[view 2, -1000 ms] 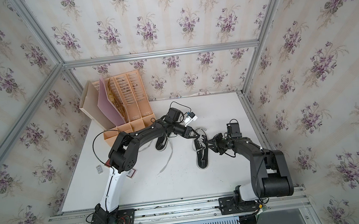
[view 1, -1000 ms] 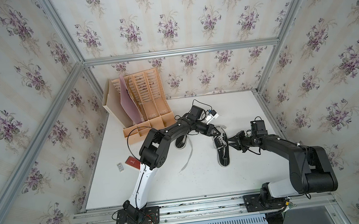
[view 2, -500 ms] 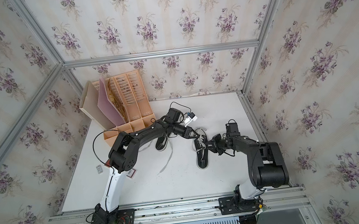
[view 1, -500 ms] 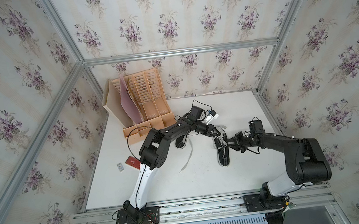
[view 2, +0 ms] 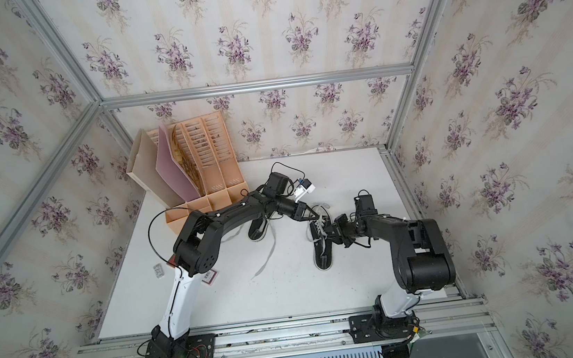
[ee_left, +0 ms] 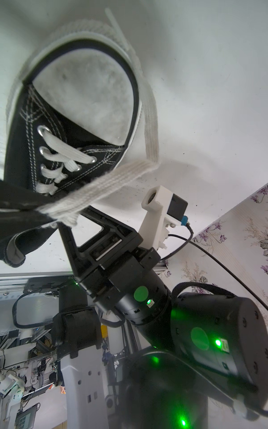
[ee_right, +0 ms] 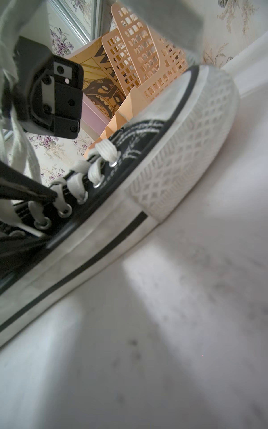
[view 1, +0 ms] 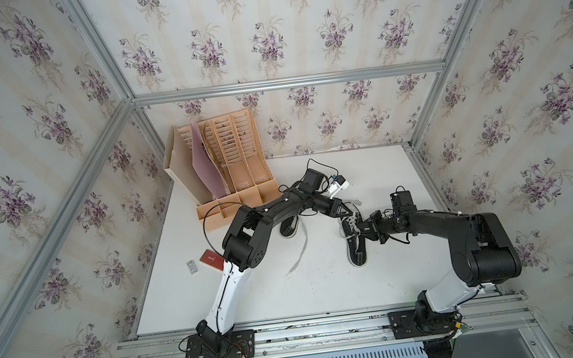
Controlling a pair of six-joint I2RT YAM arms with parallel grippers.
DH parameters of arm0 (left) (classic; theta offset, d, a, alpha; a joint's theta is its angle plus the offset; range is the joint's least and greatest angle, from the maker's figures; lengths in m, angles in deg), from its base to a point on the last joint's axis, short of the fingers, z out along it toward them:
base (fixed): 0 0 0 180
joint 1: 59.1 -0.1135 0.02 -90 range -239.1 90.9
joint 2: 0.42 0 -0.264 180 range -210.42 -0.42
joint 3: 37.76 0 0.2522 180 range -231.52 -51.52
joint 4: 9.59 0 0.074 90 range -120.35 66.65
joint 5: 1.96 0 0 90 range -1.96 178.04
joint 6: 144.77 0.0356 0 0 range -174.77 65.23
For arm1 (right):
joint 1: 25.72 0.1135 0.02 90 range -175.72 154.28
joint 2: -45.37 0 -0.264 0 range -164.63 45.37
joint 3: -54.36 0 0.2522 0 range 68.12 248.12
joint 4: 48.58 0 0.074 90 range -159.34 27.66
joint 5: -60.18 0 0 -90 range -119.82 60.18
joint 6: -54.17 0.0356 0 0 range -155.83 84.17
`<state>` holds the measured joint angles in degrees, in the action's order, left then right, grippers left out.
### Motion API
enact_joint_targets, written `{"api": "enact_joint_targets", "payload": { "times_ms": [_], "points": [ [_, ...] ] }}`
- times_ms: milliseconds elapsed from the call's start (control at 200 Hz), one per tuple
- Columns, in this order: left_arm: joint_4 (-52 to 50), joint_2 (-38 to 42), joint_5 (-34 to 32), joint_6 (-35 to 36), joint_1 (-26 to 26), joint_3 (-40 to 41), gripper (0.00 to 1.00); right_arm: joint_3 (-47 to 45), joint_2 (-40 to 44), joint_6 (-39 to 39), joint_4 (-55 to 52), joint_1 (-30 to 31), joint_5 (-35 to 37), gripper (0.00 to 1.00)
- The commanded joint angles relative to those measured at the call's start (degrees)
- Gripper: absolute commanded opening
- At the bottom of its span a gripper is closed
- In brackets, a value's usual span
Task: Tie the shoes
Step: Cross the shoelace with the shoelace.
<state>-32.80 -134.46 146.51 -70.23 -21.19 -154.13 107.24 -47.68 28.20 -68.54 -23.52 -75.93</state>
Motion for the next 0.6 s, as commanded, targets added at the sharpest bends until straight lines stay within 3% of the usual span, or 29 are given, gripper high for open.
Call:
{"api": "enact_joint_targets", "payload": {
  "times_ms": [0,105,215,445,524,594],
  "points": [
    [0.7,0.5,-0.2,0.8,0.0,-0.3,0.01,0.3,-1.1,-0.9,-1.4,0.3,-0.7,0.25],
    [0.6,0.7,-0.1,1.0,-0.1,-0.2,0.01,2.1,-0.6,-2.0,-2.9,0.3,0.9,0.16],
    [0.6,1.0,0.0,1.2,-0.2,0.3,0.01,4.4,1.1,-3.5,-5.2,-0.2,4.4,0.00],
    [0.7,2.4,-0.6,1.6,-1.0,2.7,0.05,6.4,3.6,-7.5,-9.7,-1.2,10.8,0.00],
    [0.8,3.1,-0.8,1.6,-1.2,4.2,0.14,6.8,5.1,-9.4,-11.4,-1.2,14.2,0.00],
    [1.0,4.1,-1.5,1.7,-1.3,6.0,0.30,6.3,6.6,-10.9,-11.7,-1.2,15.9,0.00]
  ]
}}
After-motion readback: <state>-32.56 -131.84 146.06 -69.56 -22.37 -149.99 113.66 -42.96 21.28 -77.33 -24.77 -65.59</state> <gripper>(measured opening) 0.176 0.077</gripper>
